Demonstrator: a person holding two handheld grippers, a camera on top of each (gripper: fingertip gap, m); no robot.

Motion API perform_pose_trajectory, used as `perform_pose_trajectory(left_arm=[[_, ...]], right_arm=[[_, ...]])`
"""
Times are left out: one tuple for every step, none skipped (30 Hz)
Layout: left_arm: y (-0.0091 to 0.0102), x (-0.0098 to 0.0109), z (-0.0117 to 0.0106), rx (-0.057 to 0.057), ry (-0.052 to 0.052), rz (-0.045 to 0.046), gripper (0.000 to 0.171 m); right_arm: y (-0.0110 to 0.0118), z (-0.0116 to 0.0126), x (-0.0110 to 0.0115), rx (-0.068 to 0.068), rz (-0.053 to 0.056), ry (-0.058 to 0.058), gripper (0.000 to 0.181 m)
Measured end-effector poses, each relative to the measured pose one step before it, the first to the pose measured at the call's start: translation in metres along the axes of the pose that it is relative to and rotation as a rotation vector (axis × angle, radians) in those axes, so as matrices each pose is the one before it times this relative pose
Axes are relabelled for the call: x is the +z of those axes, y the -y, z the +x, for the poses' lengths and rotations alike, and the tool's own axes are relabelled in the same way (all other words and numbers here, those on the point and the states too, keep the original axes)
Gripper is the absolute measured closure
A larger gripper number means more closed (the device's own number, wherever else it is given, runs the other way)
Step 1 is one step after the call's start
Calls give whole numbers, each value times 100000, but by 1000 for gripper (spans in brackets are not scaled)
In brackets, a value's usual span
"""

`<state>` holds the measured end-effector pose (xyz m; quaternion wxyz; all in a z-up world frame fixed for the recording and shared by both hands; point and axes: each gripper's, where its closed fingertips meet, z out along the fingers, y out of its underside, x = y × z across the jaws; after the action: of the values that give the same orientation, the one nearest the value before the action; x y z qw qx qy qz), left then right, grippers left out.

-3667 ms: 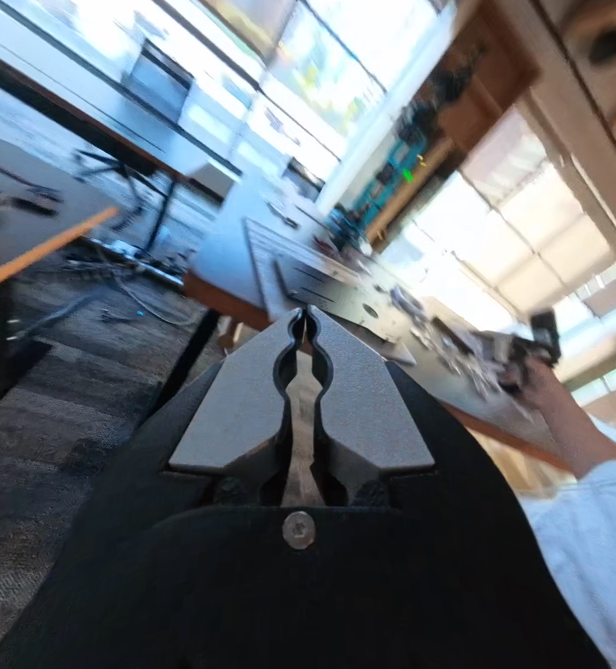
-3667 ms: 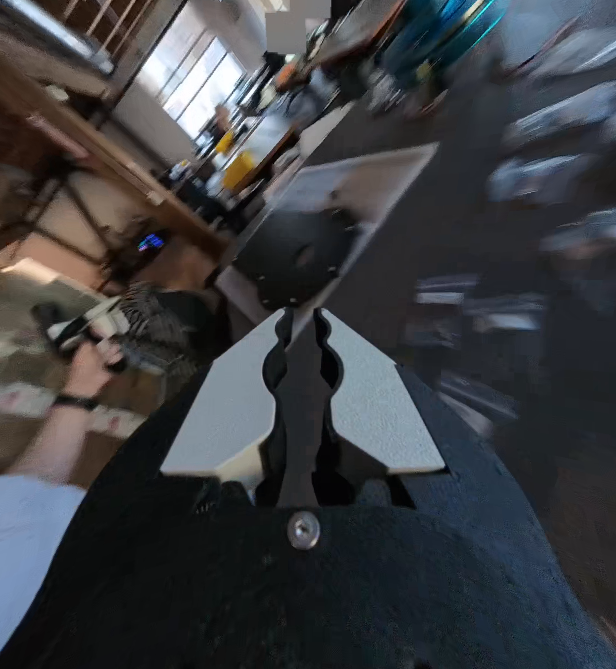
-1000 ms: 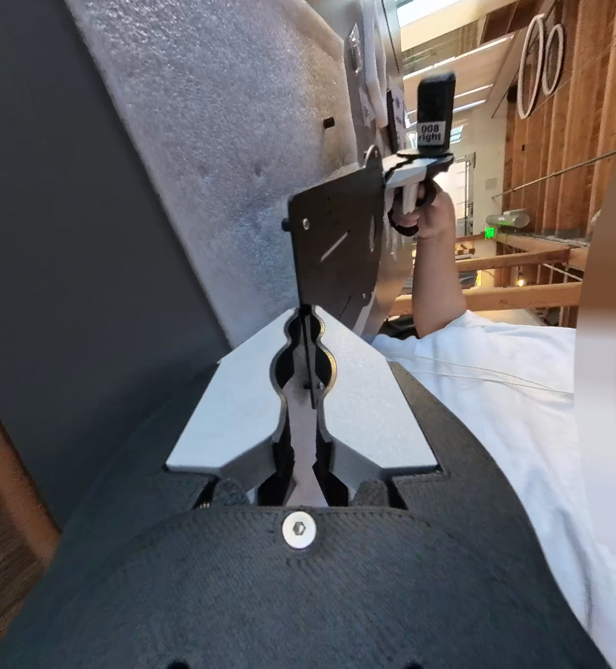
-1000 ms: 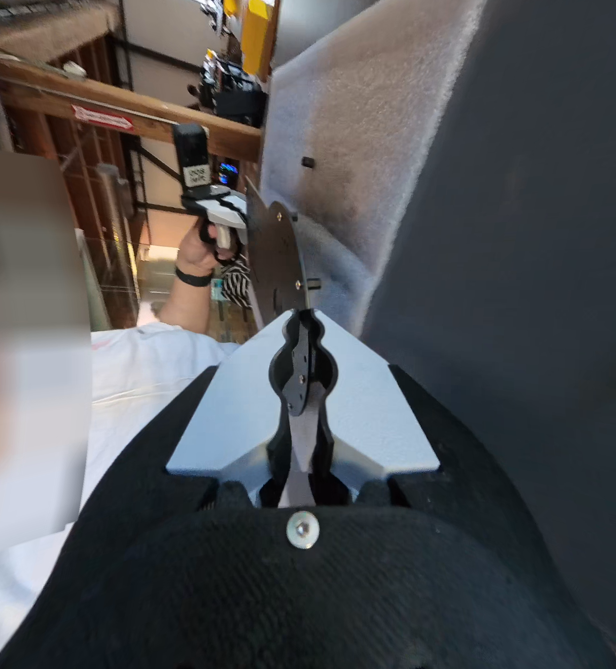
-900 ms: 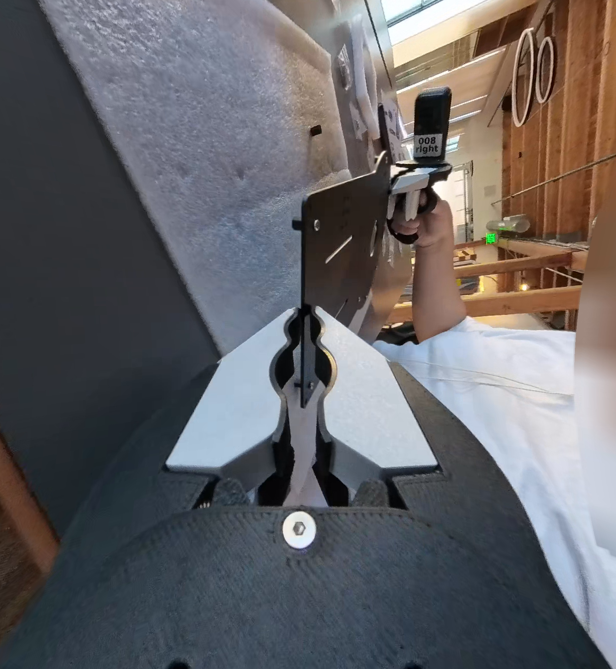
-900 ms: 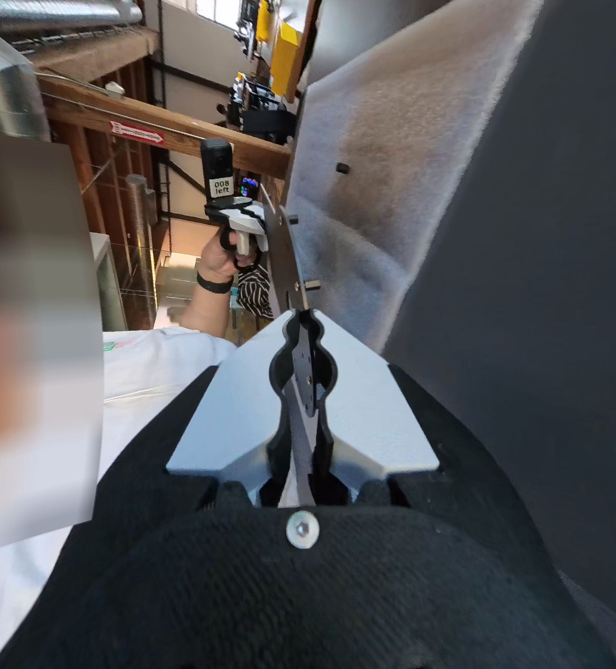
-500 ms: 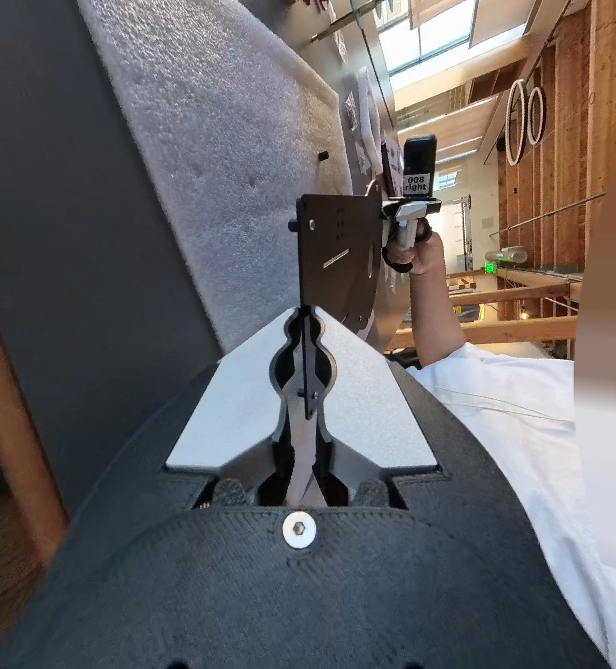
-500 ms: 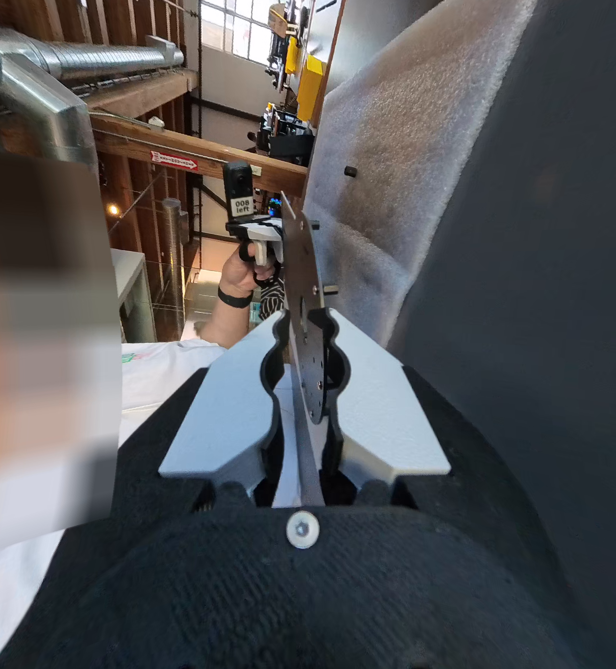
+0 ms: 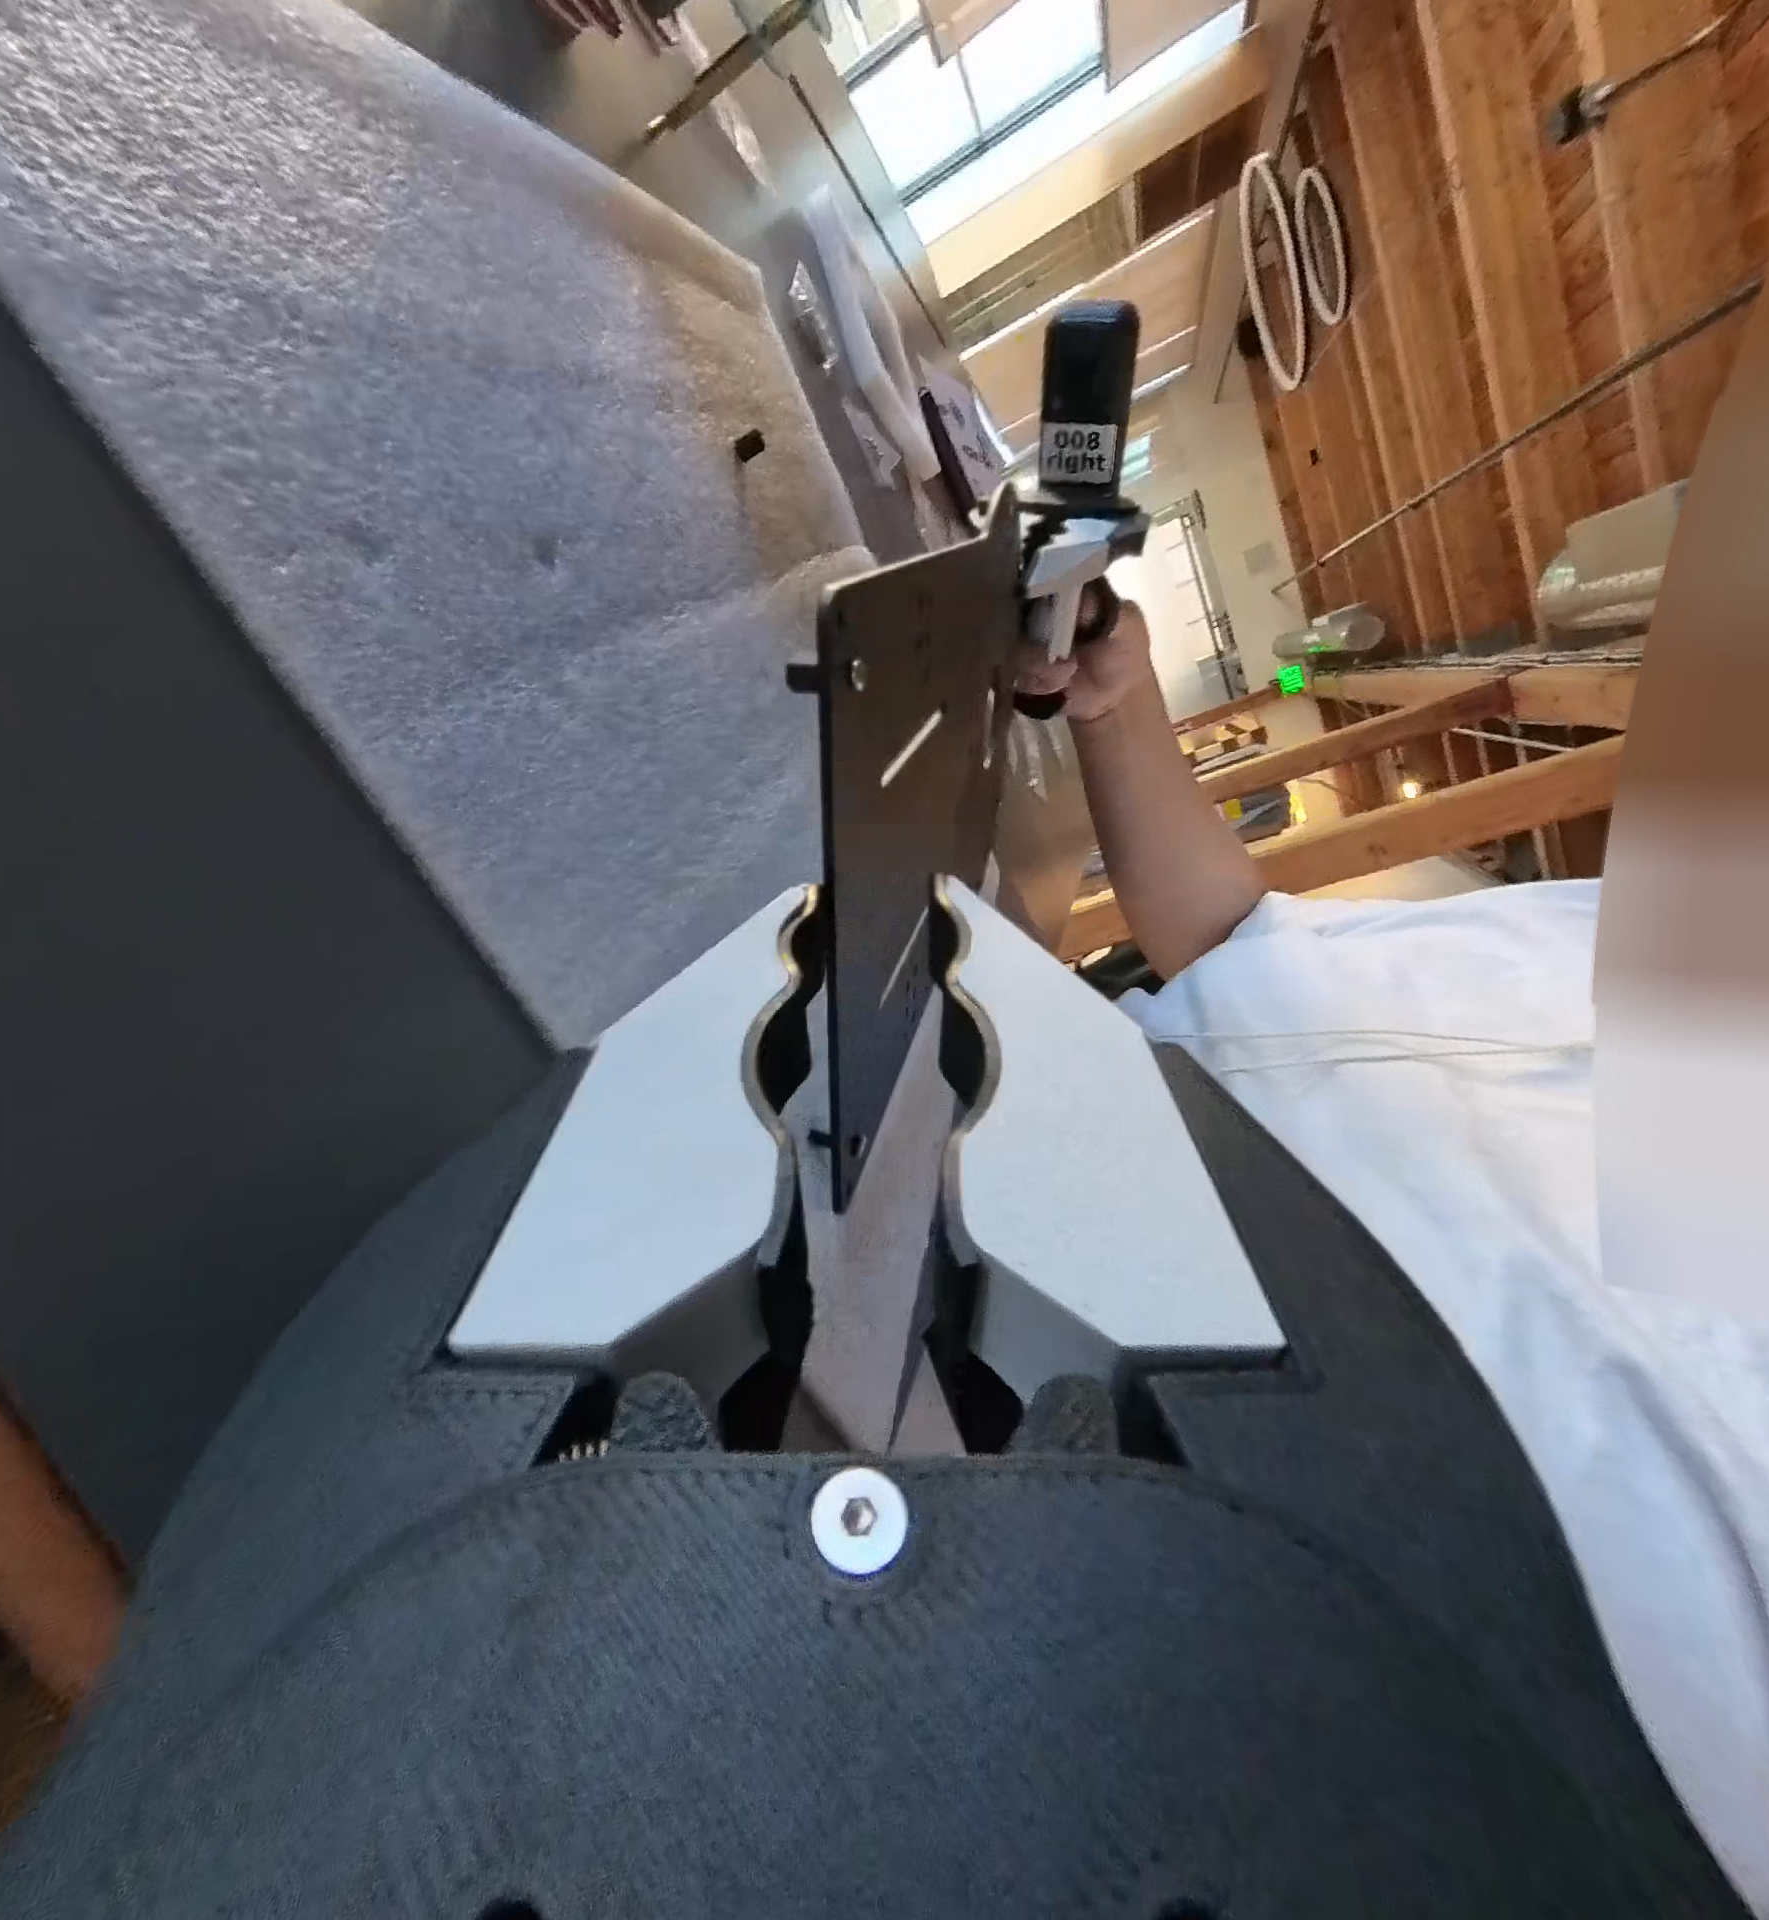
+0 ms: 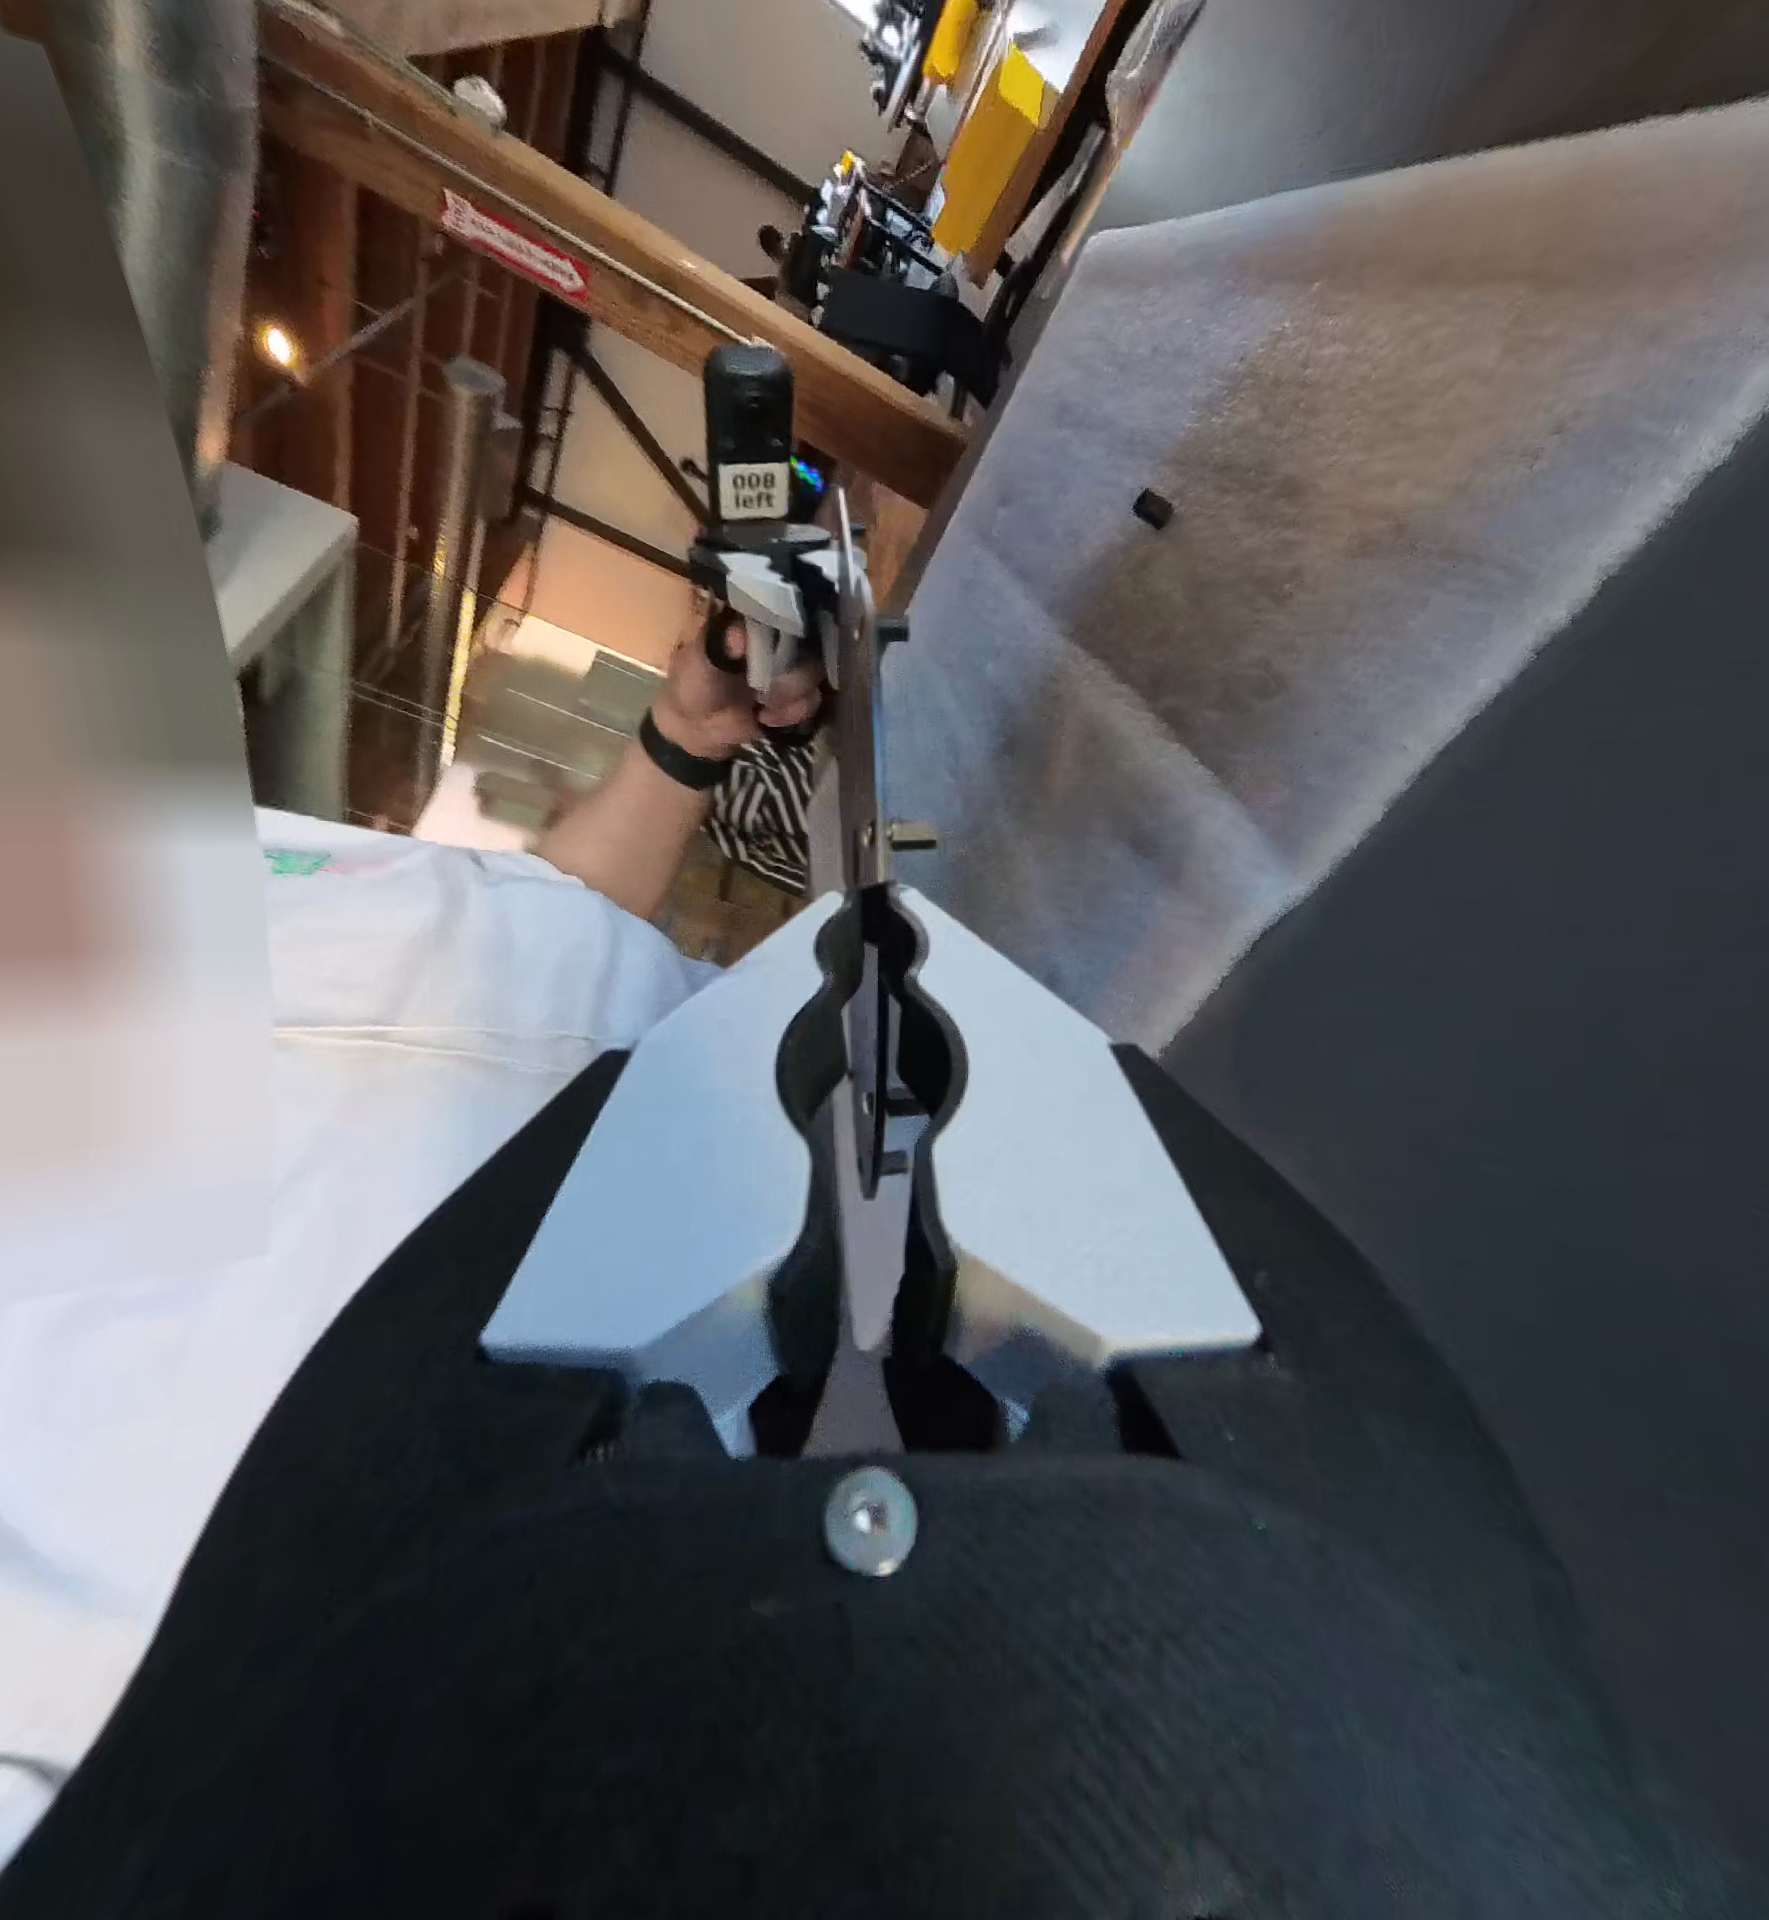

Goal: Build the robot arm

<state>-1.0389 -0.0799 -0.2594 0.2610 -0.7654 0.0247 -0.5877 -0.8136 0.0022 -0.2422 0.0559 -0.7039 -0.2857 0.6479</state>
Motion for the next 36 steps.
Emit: perform_pose_trajectory(left_arm=[[-6,1,165,-160,-1378,468,157],[-17,-25,112,-407,-1361,435,160],[36,-15,160,-786,-2008,800,162],[128,12,274,-707,-2657,1346,161],[181,75,344,-349,-2823,1517,160],[216,137,391,159,-2634,1484,155],[159,190,323,867,-1842,974,153],[25,168,57,1619,135,1,157],[-72,103,-152,2621,1801,-825,166],[-129,48,-17,4388,1253,-1130,169],[-44,44,270,5531,56,-475,170],[123,47,582,5405,-1402,553,171],[199,56,929,5462,-3386,874,171],[118,94,613,5895,-709,-41,171],[15,51,175,5181,1840,-889,171],[72,16,324,2904,-538,-336,171],[35,3,297,2306,-938,79,171],[-8,-7,228,2285,-799,252,171],[-18,-12,233,1936,-809,289,171],[-11,7,103,1376,122,159,171],[-5,11,71,597,9,59,171],[-3,14,40,450,91,-92,171],[-6,20,-6,23,230,-69,171],[2,1,25,-76,-142,14,170],[-18,-5,38,201,-97,-6,170],[-23,-7,16,26,96,-87,170],[-9,-13,30,39,-39,-93,170],[-7,-12,39,313,25,-59,170],[3,9,19,221,80,4,169],[-5,7,35,97,-175,58,169],[-31,13,17,176,-201,-39,169],[-32,0,-12,19,-95,1,169],[-6,6,0,-78,-196,229,169],[0,4,10,44,-175,297,169],[19,19,8,173,-18,233,169],[33,29,29,174,-114,191,169]], right_arm=[[1,-259,3,-4856,-187,-373,181],[45,-417,-33,-3952,206,734,181],[126,-494,-2,-2934,537,1177,181],[67,-443,32,-3293,73,708,181],[18,-324,36,-3363,-310,-201,181],[-29,-219,13,-2515,-789,-737,181],[-38,-121,-12,-1676,-837,-885,181],[-60,-133,-32,-1051,-708,-295,181],[-77,-159,-33,-239,-494,447,181],[-50,-149,-56,856,36,862,181],[-8,27,-105,1565,572,313,181],[-103,288,-115,1534,278,-940,181],[-128,377,-98,1902,284,-1099,174],[-7,24,-64,2403,1000,1551,166],[31,-127,-66,2771,1267,2667,162],[-30,27,-6,2145,905,1682,162],[98,-180,-57,898,1545,2887,170],[-35,-352,-37,860,346,3598,173],[-28,-288,-28,612,34,2871,174],[-25,-111,-30,148,-85,1336,172],[57,-8,-44,-546,273,79,164],[44,-66,-48,-1045,102,-54,155],[10,9,-77,-1432,-528,-748,148],[74,83,-120,-2067,-443,-1407,144],[312,12,-190,-2454,1058,-902,142],[492,-100,-268,-1789,2167,68,142],[578,-81,-313,-616,2516,238,143],[388,292,-261,388,1349,-1848,143],[-27,431,-101,80,-1053,-2486,142],[-384,337,70,-184,-2738,-1778,142],[-456,216,175,-47,-2830,-883,142],[-284,161,204,3,-1532,-495,143],[-27,227,134,174,141,-719,142],[70,392,64,275,893,-1350,143],[56,549,33,289,825,-1936,143],[-96,553,93,560,100,-1673,143]])
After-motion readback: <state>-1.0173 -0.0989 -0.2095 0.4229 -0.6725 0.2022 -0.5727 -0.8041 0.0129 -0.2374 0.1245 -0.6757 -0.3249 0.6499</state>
